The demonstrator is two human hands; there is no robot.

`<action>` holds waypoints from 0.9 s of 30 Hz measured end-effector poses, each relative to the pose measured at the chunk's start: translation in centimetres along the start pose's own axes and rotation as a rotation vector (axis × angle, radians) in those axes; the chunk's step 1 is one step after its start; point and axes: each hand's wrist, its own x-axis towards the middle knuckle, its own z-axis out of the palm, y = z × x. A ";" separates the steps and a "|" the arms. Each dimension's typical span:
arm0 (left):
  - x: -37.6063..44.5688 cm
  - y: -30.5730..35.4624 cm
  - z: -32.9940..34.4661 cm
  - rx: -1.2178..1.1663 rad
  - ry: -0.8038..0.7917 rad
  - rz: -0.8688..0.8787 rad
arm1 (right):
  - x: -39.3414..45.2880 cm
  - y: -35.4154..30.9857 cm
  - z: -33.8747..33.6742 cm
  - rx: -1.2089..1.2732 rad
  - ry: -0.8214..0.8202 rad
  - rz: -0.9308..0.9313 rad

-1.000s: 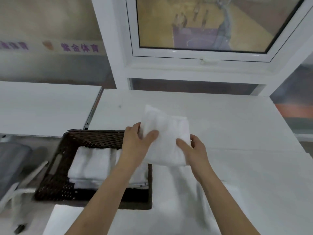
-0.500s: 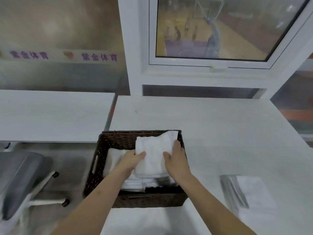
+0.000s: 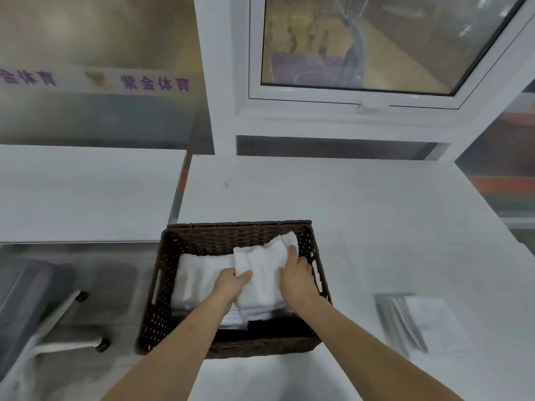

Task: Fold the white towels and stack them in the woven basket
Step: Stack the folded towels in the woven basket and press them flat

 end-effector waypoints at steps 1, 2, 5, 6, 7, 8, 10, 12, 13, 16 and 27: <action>0.1 0.1 0.1 0.004 0.002 0.004 | 0.2 0.1 0.2 -0.050 0.007 -0.015; 0.2 0.3 0.2 0.017 0.004 0.010 | 0.4 0.4 0.6 -0.099 0.054 -0.040; 0.5 0.5 0.4 0.109 0.044 0.032 | 0.8 0.7 1.4 -0.205 0.106 -0.136; 0.5 0.6 0.5 0.151 0.063 0.047 | 1.0 0.7 1.5 -0.226 0.146 -0.189; 0.5 0.7 0.7 0.189 0.080 0.061 | 1.1 0.6 1.5 -0.231 0.165 -0.246; 0.4 0.8 0.9 0.222 0.091 0.072 | 1.3 0.8 1.6 -0.217 0.172 -0.302; 0.3 0.9 1.3 0.263 0.096 0.081 | 1.3 0.8 2.0 -0.195 0.117 -0.387; 0.1 1.1 1.4 0.284 0.096 0.094 | 1.2 0.9 2.4 -0.179 -0.014 -0.484; 0.1 1.2 1.3 0.285 0.095 0.108 | 1.3 1.0 2.7 -0.166 -0.055 -0.505; 0.0 1.6 0.0 0.408 0.114 0.191 | 1.7 1.8 3.6 -0.170 -0.128 -0.443; 0.7 -2.4 -5.5 1.214 0.155 0.284 | 2.2 -0.3 4.4 -0.223 -0.173 -0.438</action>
